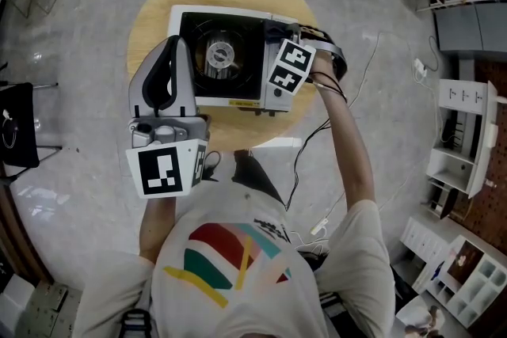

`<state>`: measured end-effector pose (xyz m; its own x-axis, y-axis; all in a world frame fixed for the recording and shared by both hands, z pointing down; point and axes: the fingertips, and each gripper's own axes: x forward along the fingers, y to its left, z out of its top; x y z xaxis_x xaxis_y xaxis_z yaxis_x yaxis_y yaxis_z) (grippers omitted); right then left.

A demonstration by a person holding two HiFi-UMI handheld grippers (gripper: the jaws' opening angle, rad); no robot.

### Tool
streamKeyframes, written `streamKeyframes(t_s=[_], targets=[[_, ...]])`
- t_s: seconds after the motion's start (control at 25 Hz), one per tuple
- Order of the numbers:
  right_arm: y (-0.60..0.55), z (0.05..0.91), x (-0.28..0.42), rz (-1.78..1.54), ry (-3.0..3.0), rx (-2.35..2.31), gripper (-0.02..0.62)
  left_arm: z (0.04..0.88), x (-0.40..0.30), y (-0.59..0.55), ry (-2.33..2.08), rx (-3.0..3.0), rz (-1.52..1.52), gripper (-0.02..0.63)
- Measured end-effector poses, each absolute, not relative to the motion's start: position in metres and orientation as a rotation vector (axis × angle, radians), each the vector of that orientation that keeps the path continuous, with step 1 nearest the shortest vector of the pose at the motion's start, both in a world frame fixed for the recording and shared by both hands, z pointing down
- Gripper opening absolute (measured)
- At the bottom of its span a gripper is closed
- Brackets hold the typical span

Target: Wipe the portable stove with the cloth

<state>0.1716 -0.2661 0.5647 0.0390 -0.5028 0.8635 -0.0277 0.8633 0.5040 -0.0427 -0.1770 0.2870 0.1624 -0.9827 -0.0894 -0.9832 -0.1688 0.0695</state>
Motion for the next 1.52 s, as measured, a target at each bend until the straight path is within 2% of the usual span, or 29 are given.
streamKeyframes(t_s=[1.08, 1.52], targets=[[-0.089, 0.566, 0.171, -0.230, -1.589, 0.350, 0.032, 0.272, -0.046, -0.173, 1.974, -2.395, 0.229, 0.006], [-0.073, 0.555, 0.168, -0.205, -1.612, 0.382, 0.032, 0.275, -0.043, -0.172, 1.957, -2.410, 0.212, 0.006]])
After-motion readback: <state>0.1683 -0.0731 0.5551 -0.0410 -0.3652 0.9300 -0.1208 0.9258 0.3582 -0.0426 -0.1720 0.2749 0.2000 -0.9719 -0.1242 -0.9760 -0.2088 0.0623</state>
